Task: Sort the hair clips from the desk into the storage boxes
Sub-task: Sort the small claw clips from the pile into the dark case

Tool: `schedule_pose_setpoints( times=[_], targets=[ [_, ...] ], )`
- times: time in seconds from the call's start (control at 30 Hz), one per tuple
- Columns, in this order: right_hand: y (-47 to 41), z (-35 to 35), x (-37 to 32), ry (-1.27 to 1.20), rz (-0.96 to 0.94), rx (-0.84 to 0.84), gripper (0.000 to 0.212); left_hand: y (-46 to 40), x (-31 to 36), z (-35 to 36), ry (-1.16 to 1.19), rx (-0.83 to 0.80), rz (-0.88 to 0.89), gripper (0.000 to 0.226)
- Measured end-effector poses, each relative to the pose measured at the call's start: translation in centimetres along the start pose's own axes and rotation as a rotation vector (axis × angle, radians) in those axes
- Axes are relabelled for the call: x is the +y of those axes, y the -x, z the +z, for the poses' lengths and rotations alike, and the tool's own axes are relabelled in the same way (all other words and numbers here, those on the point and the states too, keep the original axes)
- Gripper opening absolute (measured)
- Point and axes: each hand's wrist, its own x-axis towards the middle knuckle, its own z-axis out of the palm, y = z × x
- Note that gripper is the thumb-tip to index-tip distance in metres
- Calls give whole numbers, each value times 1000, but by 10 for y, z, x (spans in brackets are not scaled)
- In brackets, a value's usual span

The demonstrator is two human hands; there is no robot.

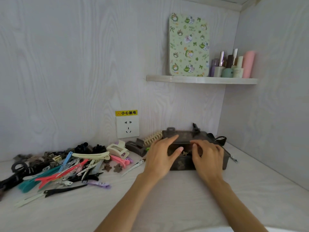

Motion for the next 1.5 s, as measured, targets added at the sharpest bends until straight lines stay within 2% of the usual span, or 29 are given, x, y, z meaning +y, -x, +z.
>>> schedule_pose_setpoints(
  times=[0.13, 0.2, 0.3, 0.37, 0.4, 0.47, 0.53, 0.57, 0.6, 0.7, 0.8, 0.87, 0.93, 1.0, 1.07, 1.1, 1.17, 1.23, 1.27, 1.4, 1.5],
  targets=[
    [1, -5, -4, -47, -1, -6, 18, 19, -23, -45, -75, 19, 19, 28],
    [2, -7, -8, -23, -26, 2, 19, 37, -44, -79, -162, 22, -46, 19],
    [5, -6, -27, 15, -141, 40, 21, 66, -82, -121, -248, -43, -189, 22],
    [11, 1, -54, -51, -257, 17, 22, 78, -99, -141, -252, -77, -240, 24],
    [14, 3, -70, -117, -303, -47, 21, 80, -105, -146, -241, -93, -264, 24],
    [25, 13, -108, -238, -373, -309, 23, 83, -111, -153, -234, -120, -291, 25],
    [39, 34, -136, -213, -431, -567, 30, 82, -113, -153, -258, -128, -295, 32],
    [46, 45, -147, -166, -456, -605, 34, 82, -115, -154, -270, -120, -298, 35],
    [52, 53, -154, -111, -475, -605, 36, 83, -115, -153, -274, -104, -300, 38],
    [57, 69, -166, 69, -589, -440, 41, 84, -118, -154, -385, -42, -300, 43],
    [51, 74, -171, 200, -577, -362, 38, 83, -119, -153, -512, -5, -289, 48],
    [47, 75, -175, 163, -545, -426, 36, 82, -125, -153, -566, 29, -291, 50],
    [44, 82, -179, 84, -555, -468, 45, 81, -131, -155, -590, 65, -321, 47],
    [42, 88, -182, -1, -519, -557, 45, 80, -129, -159, -548, 121, -336, 35],
    [42, 94, -187, -102, -483, -627, 36, 79, -125, -163, -441, 170, -321, 25],
    [43, 97, -188, -130, -480, -673, 34, 80, -124, -165, -364, 148, -336, 22],
    [43, 99, -188, -126, -516, -749, 32, 82, -121, -168, -232, -35, -377, 25],
    [41, 99, -184, -149, -514, -778, 31, 84, -121, -168, -213, -233, -382, 30],
    [38, 97, -181, -164, -506, -792, 31, 84, -121, -170, -222, -272, -383, 28],
    [28, 82, -164, -140, -511, -836, 36, 85, -118, -174, -145, -307, -395, 23],
    [29, 71, -150, -119, -514, -816, 32, 85, -117, -173, -234, -326, -371, 27]
  ],
)
